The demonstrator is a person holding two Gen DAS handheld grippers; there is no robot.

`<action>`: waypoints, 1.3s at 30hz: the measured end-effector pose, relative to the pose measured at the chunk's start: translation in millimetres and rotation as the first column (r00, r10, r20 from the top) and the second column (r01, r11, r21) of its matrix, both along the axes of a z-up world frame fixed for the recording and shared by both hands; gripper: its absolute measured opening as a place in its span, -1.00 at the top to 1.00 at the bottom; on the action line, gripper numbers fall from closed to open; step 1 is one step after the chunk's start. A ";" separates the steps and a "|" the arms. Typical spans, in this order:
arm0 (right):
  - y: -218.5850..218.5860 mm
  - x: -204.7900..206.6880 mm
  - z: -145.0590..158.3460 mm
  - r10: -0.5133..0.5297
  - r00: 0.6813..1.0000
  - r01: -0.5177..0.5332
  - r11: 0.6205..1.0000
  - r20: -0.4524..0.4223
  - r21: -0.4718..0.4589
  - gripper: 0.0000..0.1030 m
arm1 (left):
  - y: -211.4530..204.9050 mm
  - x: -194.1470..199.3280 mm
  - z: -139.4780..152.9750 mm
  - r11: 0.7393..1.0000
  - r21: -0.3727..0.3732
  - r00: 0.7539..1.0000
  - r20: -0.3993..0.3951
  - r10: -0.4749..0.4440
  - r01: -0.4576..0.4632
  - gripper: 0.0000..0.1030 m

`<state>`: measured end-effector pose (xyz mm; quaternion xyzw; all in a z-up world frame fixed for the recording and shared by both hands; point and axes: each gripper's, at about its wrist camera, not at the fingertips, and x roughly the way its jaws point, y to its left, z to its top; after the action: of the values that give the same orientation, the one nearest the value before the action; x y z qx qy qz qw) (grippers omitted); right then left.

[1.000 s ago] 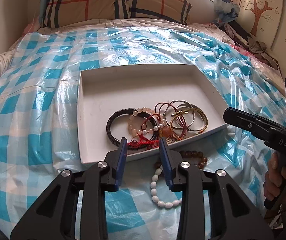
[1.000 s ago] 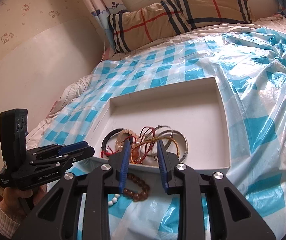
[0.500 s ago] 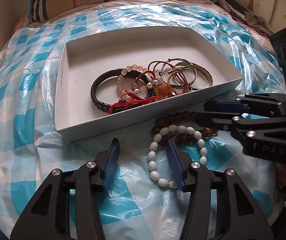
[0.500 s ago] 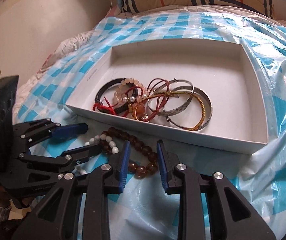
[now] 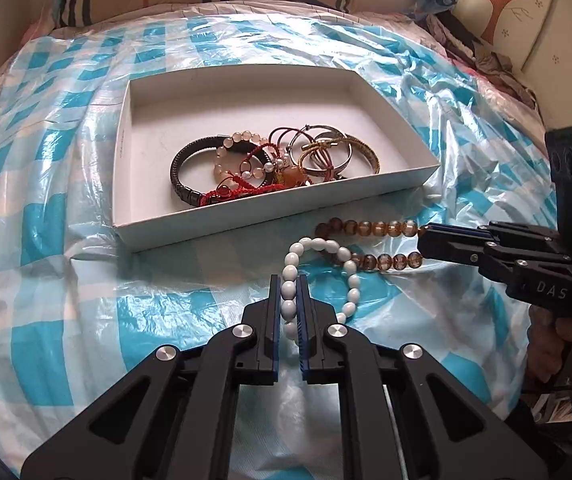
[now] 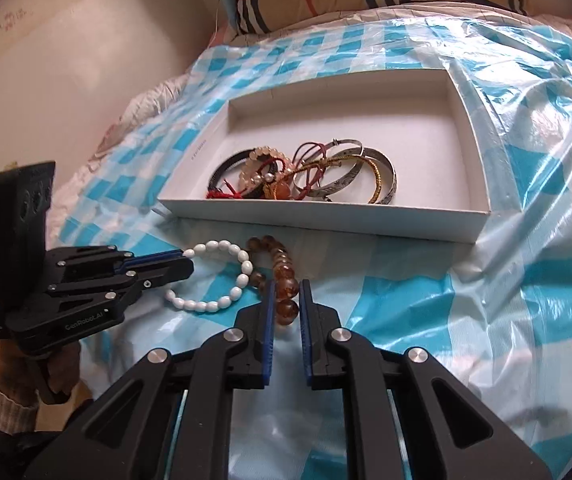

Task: Organize jewelry
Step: 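Lift both bead bracelets and carry them over the tray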

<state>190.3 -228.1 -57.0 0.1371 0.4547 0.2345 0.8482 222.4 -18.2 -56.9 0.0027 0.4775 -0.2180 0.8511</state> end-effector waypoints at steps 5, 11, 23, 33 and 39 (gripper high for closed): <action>-16.0 -24.5 21.5 -0.047 0.998 0.041 0.984 0.029 0.175 0.76 | 4.1 -18.5 31.0 0.999 -0.050 0.999 0.044 0.019 -0.017 0.87; -22.6 -48.8 46.7 -0.070 0.995 0.050 0.965 0.072 0.259 0.76 | 1.1 -43.8 67.6 0.999 -0.016 0.990 0.135 0.045 -0.043 0.87; -24.3 -82.7 93.8 -0.073 0.982 0.015 0.950 0.174 0.313 0.76 | -4.8 -83.3 115.8 0.993 0.065 0.957 0.282 0.072 -0.094 0.87; -22.8 -86.6 114.9 -0.069 0.973 -0.008 0.943 0.221 0.332 0.76 | -12.2 -92.1 131.2 0.993 0.074 0.945 0.321 0.064 -0.092 0.87; -22.7 -79.6 112.9 -0.074 0.972 -0.006 0.940 0.222 0.342 0.76 | -13.0 -90.6 131.2 0.994 0.063 0.946 0.318 0.067 -0.092 0.87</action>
<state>110.7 -250.7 55.9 0.2611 0.3029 0.3092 0.8628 131.8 -31.2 74.3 0.0507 0.3433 -0.1618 0.9238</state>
